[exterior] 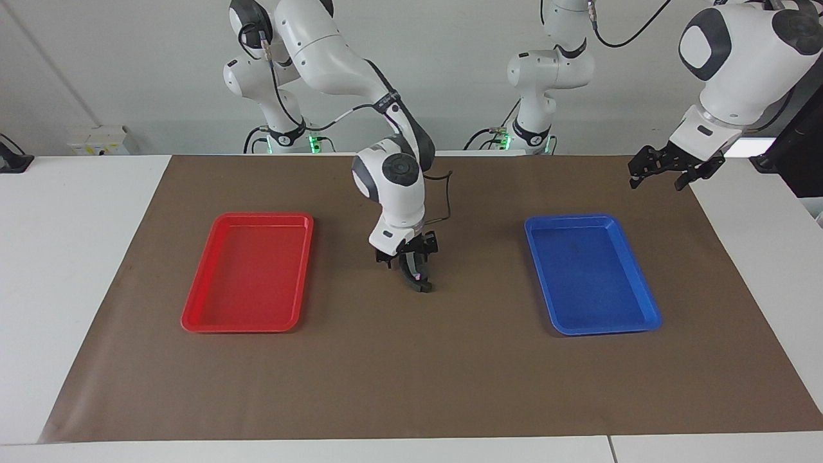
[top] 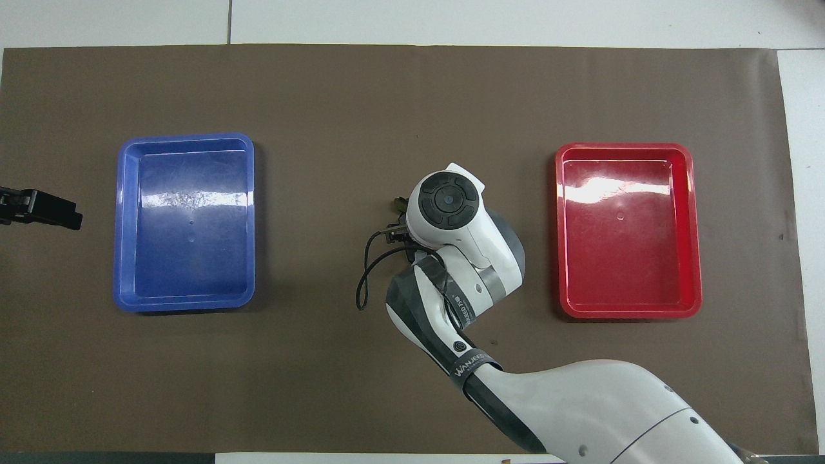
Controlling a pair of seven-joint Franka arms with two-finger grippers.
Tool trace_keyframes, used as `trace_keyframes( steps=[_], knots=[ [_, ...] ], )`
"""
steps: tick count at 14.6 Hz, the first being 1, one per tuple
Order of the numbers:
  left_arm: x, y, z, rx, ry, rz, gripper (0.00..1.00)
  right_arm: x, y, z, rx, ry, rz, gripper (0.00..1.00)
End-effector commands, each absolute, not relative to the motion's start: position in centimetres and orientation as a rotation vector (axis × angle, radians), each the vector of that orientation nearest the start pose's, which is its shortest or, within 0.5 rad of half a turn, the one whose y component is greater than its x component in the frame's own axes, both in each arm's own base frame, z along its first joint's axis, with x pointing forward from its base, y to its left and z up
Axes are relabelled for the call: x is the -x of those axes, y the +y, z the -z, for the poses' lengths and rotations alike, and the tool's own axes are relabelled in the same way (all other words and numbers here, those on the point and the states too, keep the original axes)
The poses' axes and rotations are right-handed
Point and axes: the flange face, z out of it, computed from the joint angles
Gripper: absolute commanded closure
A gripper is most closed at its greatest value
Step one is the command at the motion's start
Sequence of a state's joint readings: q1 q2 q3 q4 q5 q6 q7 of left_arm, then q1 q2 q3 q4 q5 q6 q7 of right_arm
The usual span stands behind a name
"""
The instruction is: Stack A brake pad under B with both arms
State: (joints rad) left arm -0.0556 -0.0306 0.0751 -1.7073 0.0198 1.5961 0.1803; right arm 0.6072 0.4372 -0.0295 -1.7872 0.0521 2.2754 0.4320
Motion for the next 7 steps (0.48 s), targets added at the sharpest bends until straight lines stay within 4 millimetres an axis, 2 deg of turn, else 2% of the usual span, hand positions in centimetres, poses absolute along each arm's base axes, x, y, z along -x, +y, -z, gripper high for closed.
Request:
trace_keyframes(
  steps=[1,3,5,7],
  knots=[
    [-54.3,1.3,-58.0,3.11,0.266,-0.14,0.01,-56.7,30.5,-36.8,3.089,-0.03,0.101,0.01],
    [-54.3,1.3,-58.0,3.109,0.266,-0.135,0.01,-57.8,26.3,-40.2,3.084,0.065,0.12,0.01],
    [-54.3,1.2,-58.0,3.108,0.268,-0.133,0.01,-59.1,20.7,-43.1,3.08,0.2,0.126,0.01],
    [-54.3,1.1,-58.0,3.108,0.27,-0.133,0.01,-60.0,14.9,-45.0,3.106,0.312,0.133,0.01]
  ],
)
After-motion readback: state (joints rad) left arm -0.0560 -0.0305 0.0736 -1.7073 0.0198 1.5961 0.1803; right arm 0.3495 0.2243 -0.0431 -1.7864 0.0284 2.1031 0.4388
